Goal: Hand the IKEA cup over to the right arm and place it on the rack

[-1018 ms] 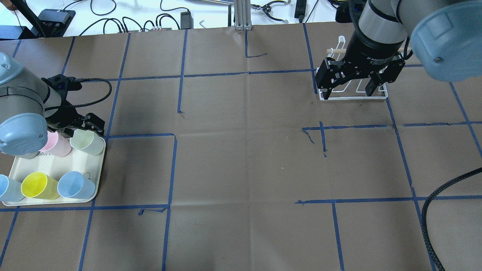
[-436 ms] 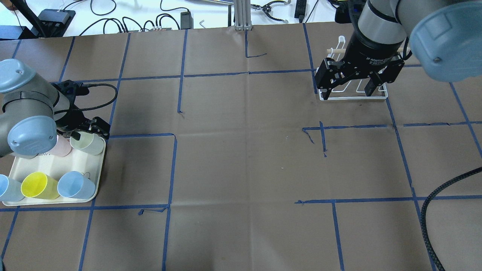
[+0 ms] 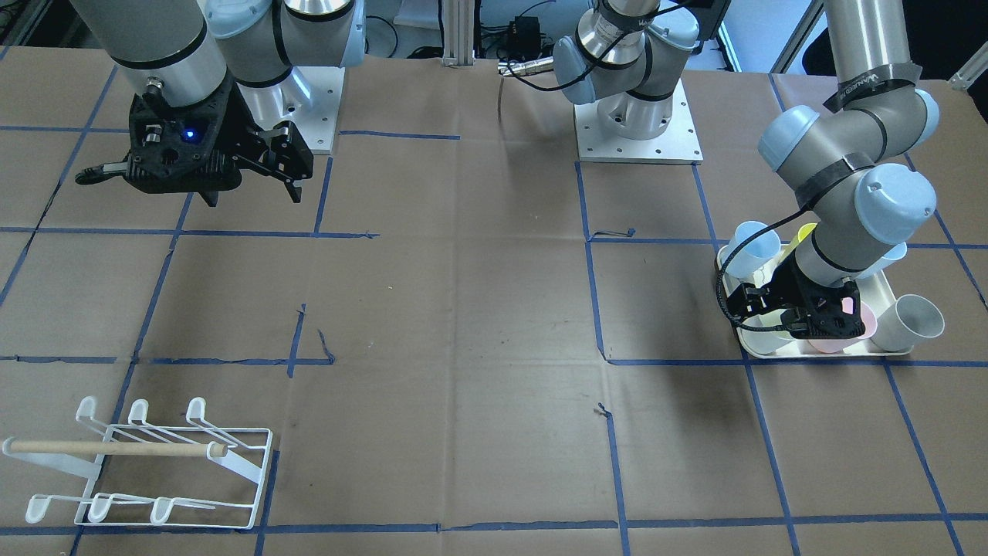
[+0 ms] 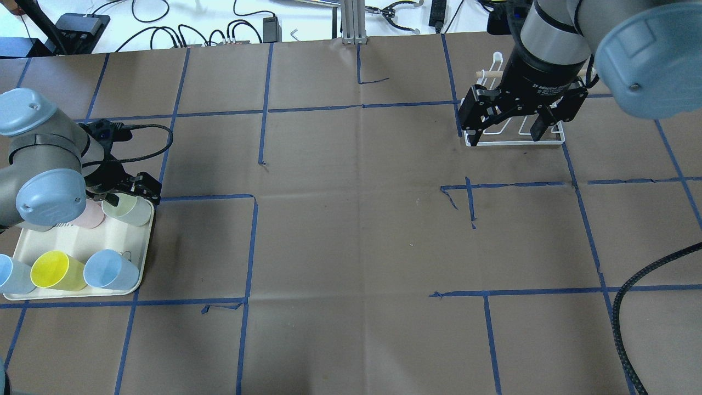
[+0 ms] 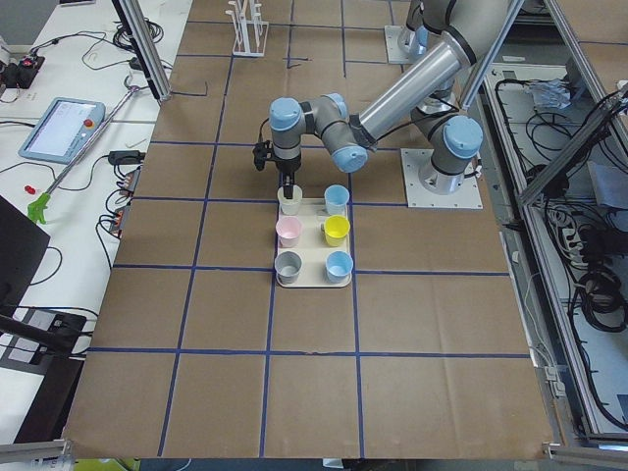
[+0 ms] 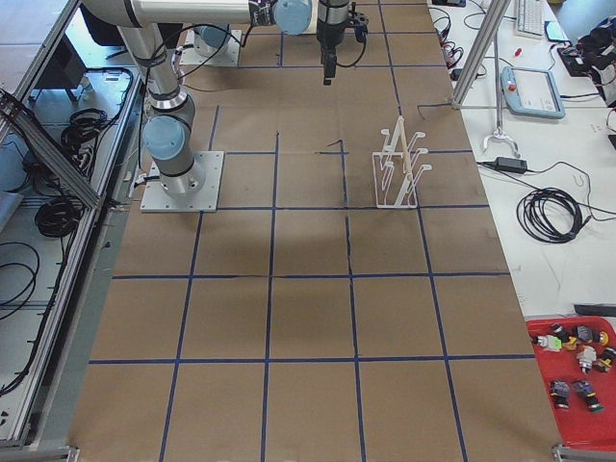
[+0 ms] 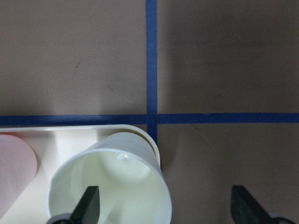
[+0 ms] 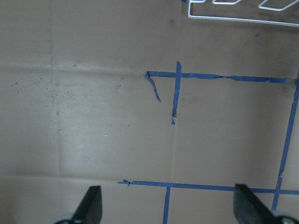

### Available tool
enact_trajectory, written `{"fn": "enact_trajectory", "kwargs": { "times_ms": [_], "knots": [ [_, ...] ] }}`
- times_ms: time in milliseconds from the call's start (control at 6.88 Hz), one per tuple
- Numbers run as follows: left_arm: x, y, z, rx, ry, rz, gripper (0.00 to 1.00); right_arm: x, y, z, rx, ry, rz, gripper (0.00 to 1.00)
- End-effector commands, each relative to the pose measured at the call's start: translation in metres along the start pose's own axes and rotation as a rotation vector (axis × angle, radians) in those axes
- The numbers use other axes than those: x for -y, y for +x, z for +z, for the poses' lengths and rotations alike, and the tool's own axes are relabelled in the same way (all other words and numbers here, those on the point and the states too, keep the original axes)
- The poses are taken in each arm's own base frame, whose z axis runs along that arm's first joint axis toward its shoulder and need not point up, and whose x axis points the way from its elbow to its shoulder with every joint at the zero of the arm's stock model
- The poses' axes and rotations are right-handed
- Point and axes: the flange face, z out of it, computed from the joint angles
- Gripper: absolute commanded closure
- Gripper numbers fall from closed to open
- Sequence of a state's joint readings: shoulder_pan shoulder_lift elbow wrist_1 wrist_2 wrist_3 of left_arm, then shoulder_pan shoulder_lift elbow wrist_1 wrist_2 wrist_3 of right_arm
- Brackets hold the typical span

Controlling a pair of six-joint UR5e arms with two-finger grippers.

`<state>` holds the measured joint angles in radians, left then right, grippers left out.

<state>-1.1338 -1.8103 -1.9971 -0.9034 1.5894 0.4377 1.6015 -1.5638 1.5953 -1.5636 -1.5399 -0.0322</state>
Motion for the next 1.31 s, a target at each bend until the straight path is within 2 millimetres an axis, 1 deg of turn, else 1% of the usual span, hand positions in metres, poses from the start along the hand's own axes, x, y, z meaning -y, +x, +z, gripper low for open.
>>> {"fn": "enact_trajectory", "kwargs": {
  "times_ms": [0, 436, 582, 727, 872, 1163],
  "knots": [
    [0.002, -0.002, -0.003, 0.004, 0.003, -0.011, 1.00, 0.000, 0.000, 0.001, 0.001, -0.003, 0.000, 0.00],
    [0.004, -0.005, -0.011, 0.009, 0.021, -0.015, 1.00, 0.000, 0.000, 0.002, 0.001, -0.006, 0.002, 0.00],
    [0.007, -0.007, -0.019, 0.016, 0.036, -0.017, 1.00, 0.000, 0.000, 0.002, 0.001, -0.006, 0.000, 0.00],
    [0.015, -0.011, -0.042, 0.031, 0.060, -0.017, 1.00, 0.000, 0.000, 0.002, 0.002, -0.007, 0.002, 0.00],
    [0.023, -0.015, -0.072, 0.023, 0.042, -0.019, 1.00, 0.000, 0.000, 0.002, 0.001, -0.006, 0.000, 0.00],
    [0.043, -0.021, -0.160, -0.002, 0.008, -0.012, 1.00, 0.000, 0.000, 0.002, 0.003, -0.006, 0.000, 0.00]
  ]
}}
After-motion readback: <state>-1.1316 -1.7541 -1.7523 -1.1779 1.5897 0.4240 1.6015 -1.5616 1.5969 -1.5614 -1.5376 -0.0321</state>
